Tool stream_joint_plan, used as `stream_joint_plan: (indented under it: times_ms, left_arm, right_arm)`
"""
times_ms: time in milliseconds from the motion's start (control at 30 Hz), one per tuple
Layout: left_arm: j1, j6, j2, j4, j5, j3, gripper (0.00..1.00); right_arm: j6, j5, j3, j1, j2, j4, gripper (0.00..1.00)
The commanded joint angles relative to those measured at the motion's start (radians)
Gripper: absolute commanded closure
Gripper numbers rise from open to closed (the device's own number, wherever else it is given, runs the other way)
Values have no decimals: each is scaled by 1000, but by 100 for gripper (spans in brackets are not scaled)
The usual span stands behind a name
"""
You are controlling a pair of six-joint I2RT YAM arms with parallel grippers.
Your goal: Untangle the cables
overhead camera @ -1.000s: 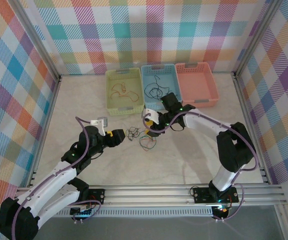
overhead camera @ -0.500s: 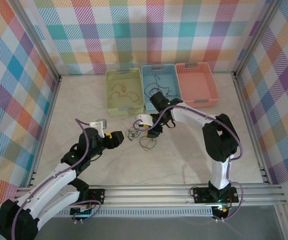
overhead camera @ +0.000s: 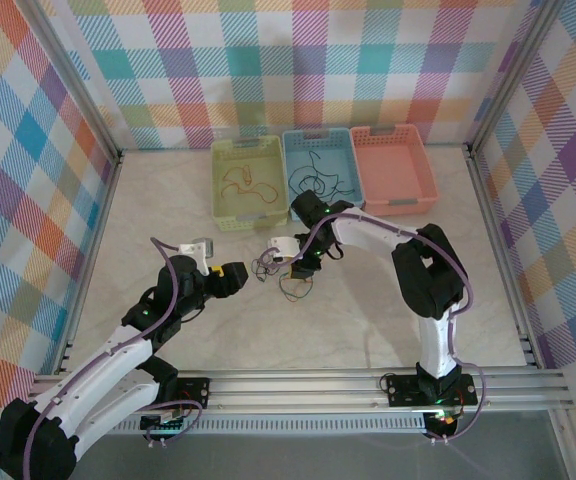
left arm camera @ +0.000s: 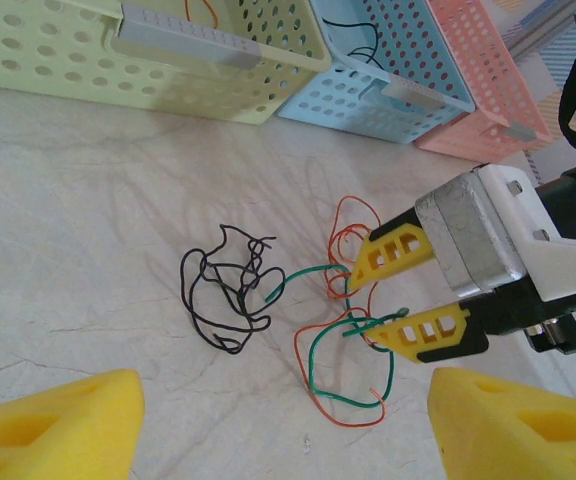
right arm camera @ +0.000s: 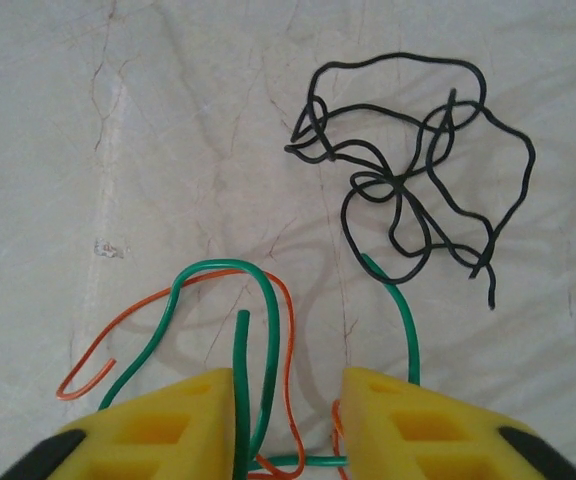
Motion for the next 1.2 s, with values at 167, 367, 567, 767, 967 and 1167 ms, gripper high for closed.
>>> stream_joint_plan:
  times_ms: [167, 367, 567, 767, 967, 1167]
  left_arm:
    - [7, 20, -3, 2, -2, -3, 25]
    - [9, 14, -6, -34, 11, 29, 25]
    - [9, 28, 26, -103, 71, 141, 21]
    - [9, 28, 112, -104, 166, 227, 21]
    - [8, -3, 222, -67, 238, 269, 21]
    - [4, -49, 304, 15, 311, 259, 22]
  right_arm:
    - [41, -63, -68, 9, -98, 101, 96]
    - [250, -168, -253, -12, -301, 347, 99]
    - [545, -229, -484, -75, -499, 652, 100]
    - [767, -261, -638, -125, -620, 877, 100]
    - [879, -279, -711, -130, -706, 993, 100]
    - [1009, -176, -722, -133, -728, 1013, 100]
